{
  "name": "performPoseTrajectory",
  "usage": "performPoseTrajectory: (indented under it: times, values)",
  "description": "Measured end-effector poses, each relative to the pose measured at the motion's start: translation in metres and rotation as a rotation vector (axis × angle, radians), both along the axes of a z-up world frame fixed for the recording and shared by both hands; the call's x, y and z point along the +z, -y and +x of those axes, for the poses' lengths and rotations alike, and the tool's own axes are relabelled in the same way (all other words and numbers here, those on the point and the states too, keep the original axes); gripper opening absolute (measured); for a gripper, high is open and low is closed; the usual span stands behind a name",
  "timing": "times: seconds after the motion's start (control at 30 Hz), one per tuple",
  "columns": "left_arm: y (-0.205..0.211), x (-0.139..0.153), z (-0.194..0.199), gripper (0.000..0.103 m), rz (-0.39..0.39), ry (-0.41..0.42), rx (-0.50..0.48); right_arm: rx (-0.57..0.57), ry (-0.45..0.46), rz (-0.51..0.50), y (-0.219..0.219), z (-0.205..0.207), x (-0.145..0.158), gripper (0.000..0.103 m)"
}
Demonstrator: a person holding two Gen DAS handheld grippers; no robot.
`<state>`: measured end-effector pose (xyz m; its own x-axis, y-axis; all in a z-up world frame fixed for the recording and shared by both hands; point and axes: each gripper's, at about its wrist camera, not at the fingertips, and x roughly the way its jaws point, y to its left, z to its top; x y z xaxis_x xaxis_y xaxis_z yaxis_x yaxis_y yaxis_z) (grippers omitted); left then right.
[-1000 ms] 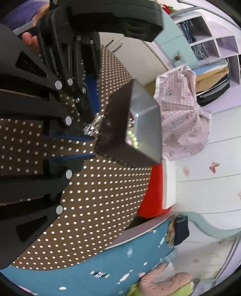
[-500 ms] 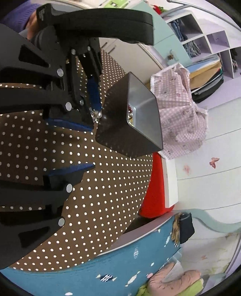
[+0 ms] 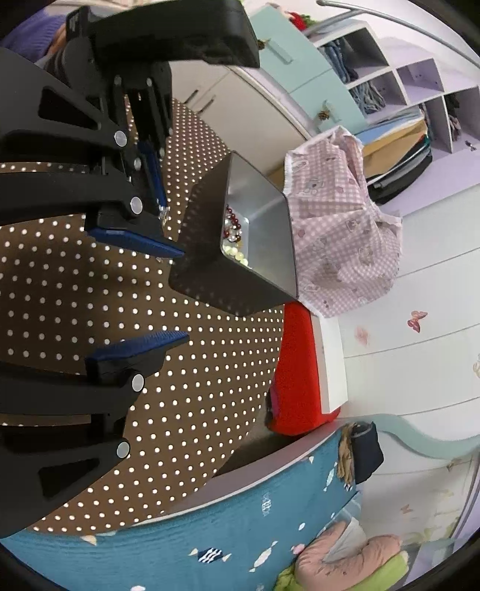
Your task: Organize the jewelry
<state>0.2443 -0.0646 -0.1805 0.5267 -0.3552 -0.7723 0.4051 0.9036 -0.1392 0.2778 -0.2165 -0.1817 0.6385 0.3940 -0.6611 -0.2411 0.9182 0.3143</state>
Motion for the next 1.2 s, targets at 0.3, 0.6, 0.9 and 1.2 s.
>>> performPoseTrajectory:
  times: [0.3, 0.6, 0.9, 1.2]
  values:
    - [-0.029, 0.065, 0.000, 0.007, -0.073, 0.123, 0.013, -0.033, 0.029, 0.058, -0.014, 0.014, 0.021, 0.050]
    - [-0.044, 0.087, 0.047, 0.007, -0.087, 0.139, 0.065, -0.085, -0.059, -0.018, -0.037, 0.064, 0.013, 0.035]
    - [-0.041, 0.051, 0.074, 0.007, -0.099, 0.043, 0.052, -0.092, -0.061, -0.123, -0.050, 0.071, 0.006, 0.013]
    - [-0.040, 0.034, 0.085, 0.008, -0.097, -0.017, 0.042, -0.089, -0.062, -0.125, -0.049, 0.072, 0.006, 0.013]
